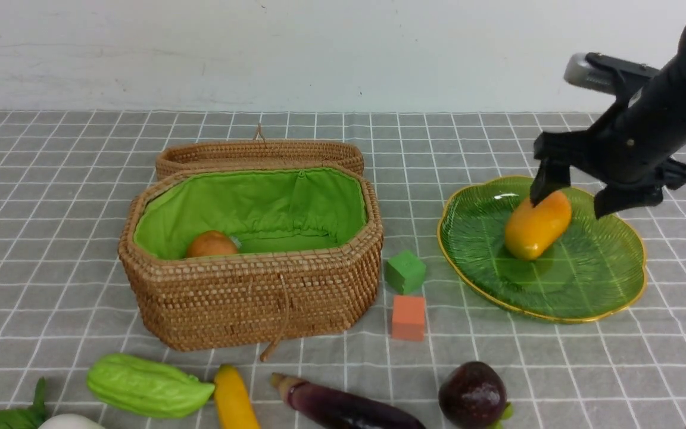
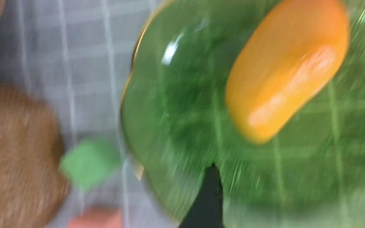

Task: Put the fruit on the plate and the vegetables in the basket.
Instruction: Use the right arm to grab a mangosteen and put it into the right plate

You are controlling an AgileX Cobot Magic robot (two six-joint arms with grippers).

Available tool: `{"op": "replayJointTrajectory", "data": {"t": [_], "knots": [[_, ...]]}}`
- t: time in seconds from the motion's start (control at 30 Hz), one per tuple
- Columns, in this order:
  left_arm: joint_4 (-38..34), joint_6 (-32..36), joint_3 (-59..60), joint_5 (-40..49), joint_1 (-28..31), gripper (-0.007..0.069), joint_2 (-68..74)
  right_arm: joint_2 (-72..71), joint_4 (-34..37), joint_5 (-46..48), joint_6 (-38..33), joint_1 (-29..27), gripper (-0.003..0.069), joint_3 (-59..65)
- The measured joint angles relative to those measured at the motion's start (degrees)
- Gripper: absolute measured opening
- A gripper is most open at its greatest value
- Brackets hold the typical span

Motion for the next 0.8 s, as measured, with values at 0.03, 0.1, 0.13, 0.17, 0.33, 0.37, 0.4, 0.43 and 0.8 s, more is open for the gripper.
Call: {"op": "replayJointTrajectory", "data": {"t": [0.03, 0.1, 0.13, 0.17, 0.33, 0.37, 0.4, 0.43, 0.8], "knots": [[0.0, 0.0, 0.0, 0.0, 0.0, 0.0239, 0.0, -1.5, -0.1, 0.6, -0.3, 1.8, 0.0633, 2.4], [0.0, 0.0, 0.0, 0.0, 0.0, 0.0239, 0.0, -2.9, -0.4, 1.0, -0.8, 4.2, 0.0631, 4.6], [0.0, 0.0, 0.0, 0.0, 0.0, 0.0239, 0.0, -4.3, -0.8, 1.2, -1.1, 7.0, 0.0629, 7.8], [0.0, 0.0, 0.0, 0.0, 0.0, 0.0239, 0.0, -4.7, -0.8, 1.2, -1.1, 7.8, 0.0629, 8.7], [0.0, 0.0, 0.0, 0.0, 0.0, 0.0239, 0.0, -9.2, -1.5, 0.1, -1.2, 16.5, 0.0624, 19.0], [0.0, 0.0, 0.0, 0.0, 0.0, 0.0239, 0.0, -9.7, -1.7, -0.6, -1.2, 17.8, 0.0624, 20.2], [0.0, 0.0, 0.0, 0.0, 0.0, 0.0239, 0.0, -9.9, -1.9, -1.5, -1.2, 19.2, 0.0623, 21.3], [0.0, 0.0, 0.0, 0.0, 0.0, 0.0239, 0.0, -9.9, -1.9, -1.5, -1.2, 19.6, 0.0623, 21.6], [0.0, 0.0, 0.0, 0.0, 0.0, 0.0239, 0.0, -5.6, -5.6, -6.0, -1.3, 22.4, 0.0593, 23.6]]}}
